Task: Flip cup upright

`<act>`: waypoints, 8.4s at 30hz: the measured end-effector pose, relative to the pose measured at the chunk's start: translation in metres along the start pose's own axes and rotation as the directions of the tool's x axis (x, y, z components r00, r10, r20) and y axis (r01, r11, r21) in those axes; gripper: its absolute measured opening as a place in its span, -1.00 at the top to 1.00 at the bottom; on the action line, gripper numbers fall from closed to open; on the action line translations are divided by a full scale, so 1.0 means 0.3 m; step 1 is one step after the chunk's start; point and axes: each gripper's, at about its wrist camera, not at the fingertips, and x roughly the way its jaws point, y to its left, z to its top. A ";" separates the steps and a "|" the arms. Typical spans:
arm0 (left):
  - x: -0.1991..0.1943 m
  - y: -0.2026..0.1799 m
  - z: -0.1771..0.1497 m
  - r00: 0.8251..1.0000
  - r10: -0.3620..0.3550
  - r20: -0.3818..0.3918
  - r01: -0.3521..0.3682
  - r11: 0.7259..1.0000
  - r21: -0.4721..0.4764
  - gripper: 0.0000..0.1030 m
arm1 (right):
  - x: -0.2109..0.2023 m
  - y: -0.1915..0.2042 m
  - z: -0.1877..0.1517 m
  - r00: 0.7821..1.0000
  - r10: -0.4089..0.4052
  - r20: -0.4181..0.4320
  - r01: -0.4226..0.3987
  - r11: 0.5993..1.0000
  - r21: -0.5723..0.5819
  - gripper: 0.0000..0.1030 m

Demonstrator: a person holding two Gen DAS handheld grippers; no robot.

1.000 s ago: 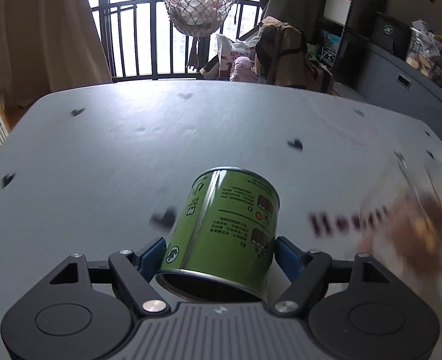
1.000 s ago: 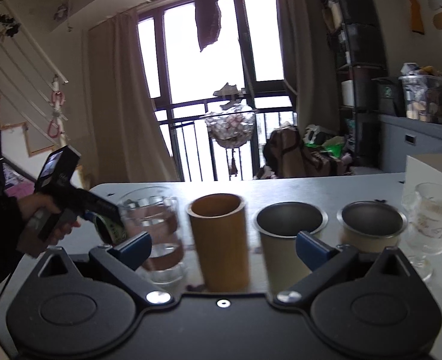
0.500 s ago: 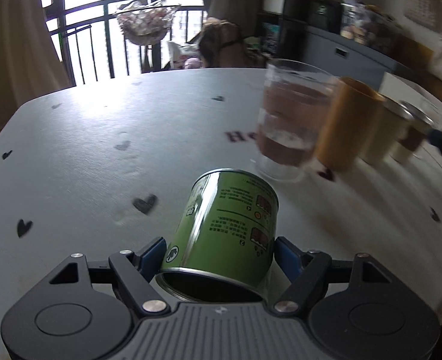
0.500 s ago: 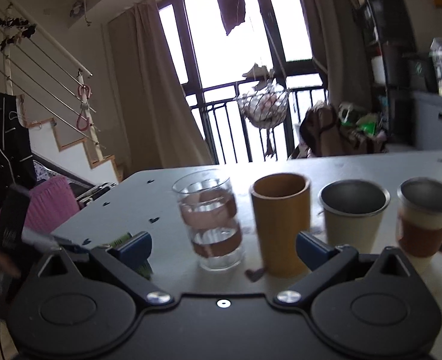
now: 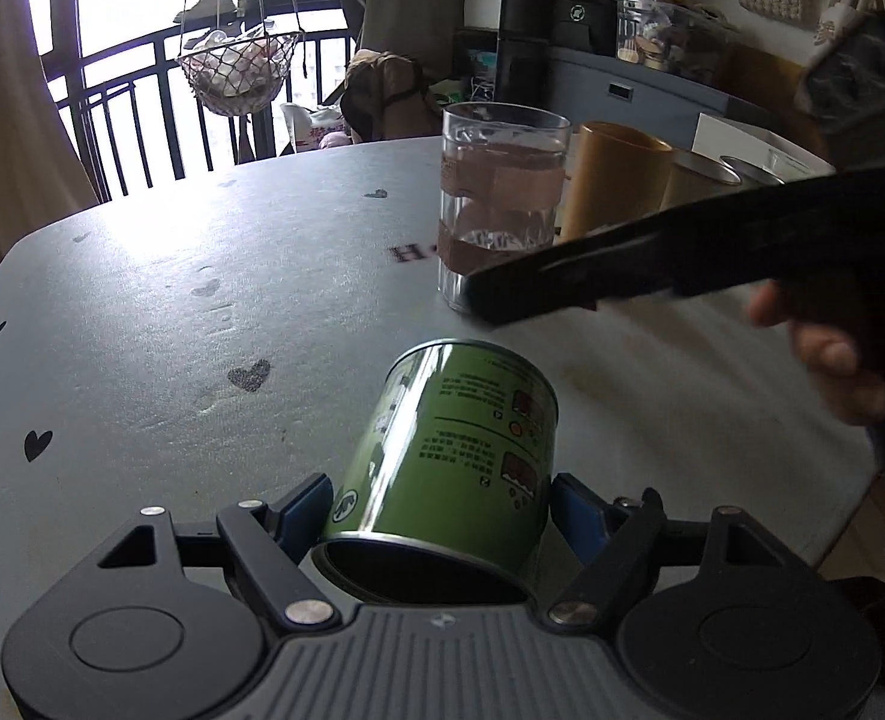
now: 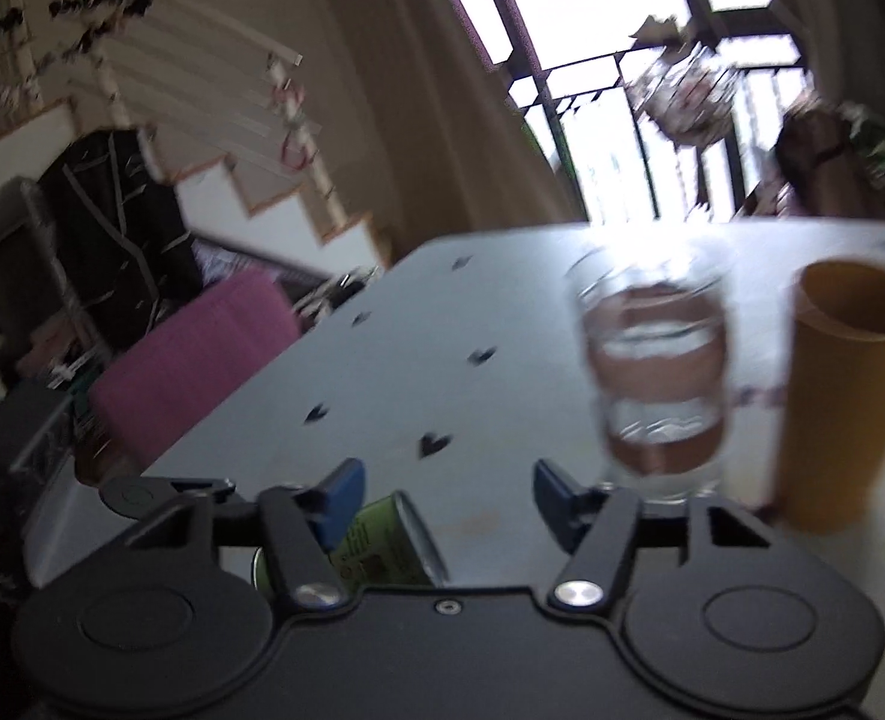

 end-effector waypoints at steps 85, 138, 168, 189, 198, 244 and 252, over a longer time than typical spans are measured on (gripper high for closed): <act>0.016 0.055 -0.022 0.995 -0.055 0.078 0.080 0.926 -0.368 -0.27 | 0.144 0.058 0.071 0.989 0.039 -0.145 -0.044 0.999 -0.033 -0.42; -0.112 -0.040 0.058 0.938 0.244 0.246 -0.188 0.955 -0.229 -0.71 | -0.095 0.114 0.065 0.961 -0.225 0.162 0.252 0.952 -0.174 -0.55; -0.342 -0.282 -0.065 0.829 0.434 0.353 -0.316 0.884 -0.345 -1.00 | -0.527 0.070 -0.172 0.845 -0.393 0.362 0.462 0.878 -0.126 -0.95; -0.345 -0.322 -0.062 0.827 0.438 0.354 -0.337 0.888 -0.312 -1.00 | -0.530 0.079 -0.196 0.843 -0.412 0.347 0.475 0.872 -0.116 -0.95; -0.344 -0.326 -0.062 0.828 0.440 0.347 -0.341 0.887 -0.312 -1.00 | -0.529 0.078 -0.194 0.842 -0.414 0.346 0.476 0.872 -0.115 -0.95; -0.348 -0.325 -0.067 0.827 0.444 0.345 -0.343 0.884 -0.317 -1.00 | -0.531 0.081 -0.198 0.839 -0.417 0.350 0.481 0.869 -0.118 -0.95; -0.348 -0.323 -0.066 0.827 0.444 0.345 -0.343 0.884 -0.317 -1.00 | -0.532 0.080 -0.198 0.839 -0.418 0.350 0.482 0.868 -0.118 -0.95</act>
